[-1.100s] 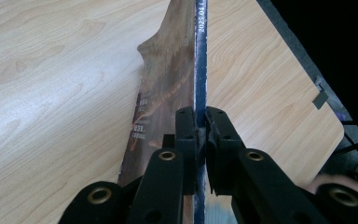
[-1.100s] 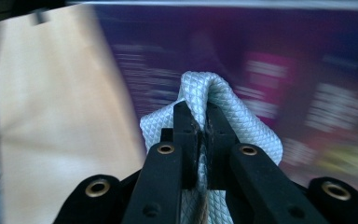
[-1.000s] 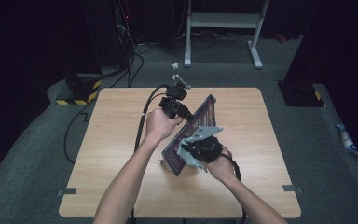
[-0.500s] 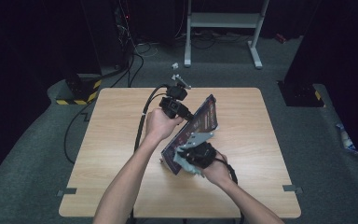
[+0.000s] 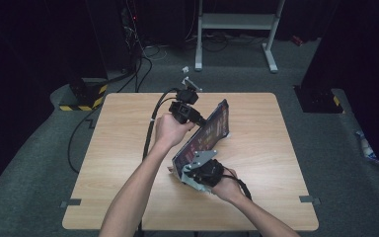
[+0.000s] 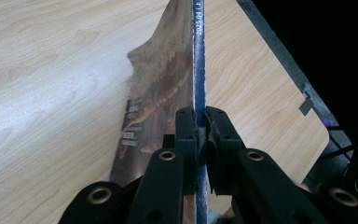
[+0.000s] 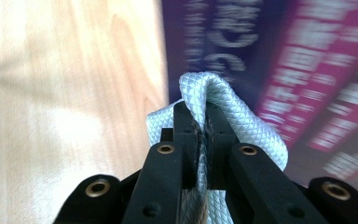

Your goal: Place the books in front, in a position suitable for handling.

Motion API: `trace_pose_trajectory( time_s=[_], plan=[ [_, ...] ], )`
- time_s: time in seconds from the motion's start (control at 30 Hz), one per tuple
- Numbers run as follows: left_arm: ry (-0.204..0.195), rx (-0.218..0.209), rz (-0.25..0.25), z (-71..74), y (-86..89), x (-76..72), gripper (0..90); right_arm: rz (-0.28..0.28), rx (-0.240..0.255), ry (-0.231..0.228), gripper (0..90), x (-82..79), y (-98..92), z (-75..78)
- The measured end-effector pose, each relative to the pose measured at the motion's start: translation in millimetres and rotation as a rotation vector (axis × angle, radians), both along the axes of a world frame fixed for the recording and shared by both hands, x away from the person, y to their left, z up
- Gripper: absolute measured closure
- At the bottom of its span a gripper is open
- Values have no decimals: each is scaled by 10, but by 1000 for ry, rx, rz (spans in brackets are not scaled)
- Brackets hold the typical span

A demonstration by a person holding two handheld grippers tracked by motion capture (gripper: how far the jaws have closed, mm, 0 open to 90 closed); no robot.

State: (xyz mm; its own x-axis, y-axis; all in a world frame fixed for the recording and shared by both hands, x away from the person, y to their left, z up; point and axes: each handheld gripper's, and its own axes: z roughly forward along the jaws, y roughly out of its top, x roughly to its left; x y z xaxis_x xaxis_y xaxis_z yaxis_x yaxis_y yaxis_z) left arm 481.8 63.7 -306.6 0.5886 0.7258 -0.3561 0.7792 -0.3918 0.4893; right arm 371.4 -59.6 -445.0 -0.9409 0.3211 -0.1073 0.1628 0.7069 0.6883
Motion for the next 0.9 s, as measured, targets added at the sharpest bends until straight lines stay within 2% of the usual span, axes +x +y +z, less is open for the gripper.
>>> trace_pose_trajectory(
  time_s=[0.07, 0.13, 0.3, 0.4, 0.47, 0.57, 0.67, 0.77, 0.83, 0.9],
  plan=[
    [-6, -3, 0, 7, -5, -19, 843, 4, -8, -10, 855, 9, 3, -12],
    [-9, -3, -5, 24, 5, -37, 843, -54, -12, -7, 855, 94, -63, -9],
    [-2, -8, -8, 60, 43, -52, 842, -263, 16, -10, 855, 488, -406, 31],
    [-4, -24, -10, 65, 65, -48, 842, -329, 16, 1, 855, 650, -567, 13],
    [-4, -33, -5, 64, 66, -44, 842, -346, 23, 17, 855, 677, -609, -24],
    [-1, -45, 7, 56, 55, -28, 842, -280, -2, 9, 855, 557, -498, -100],
    [-2, -41, 8, 47, 57, -11, 842, -136, -13, 17, 855, 316, -250, -208],
    [-1, -46, 14, 49, 82, -13, 842, -36, -40, 9, 855, 120, -68, -265],
    [0, -47, 11, 59, 100, -27, 843, -13, -50, -4, 855, 77, -29, -258],
    [1, -52, 11, 68, 108, -36, 842, -57, -45, -9, 855, 156, -90, -239]
  ],
)
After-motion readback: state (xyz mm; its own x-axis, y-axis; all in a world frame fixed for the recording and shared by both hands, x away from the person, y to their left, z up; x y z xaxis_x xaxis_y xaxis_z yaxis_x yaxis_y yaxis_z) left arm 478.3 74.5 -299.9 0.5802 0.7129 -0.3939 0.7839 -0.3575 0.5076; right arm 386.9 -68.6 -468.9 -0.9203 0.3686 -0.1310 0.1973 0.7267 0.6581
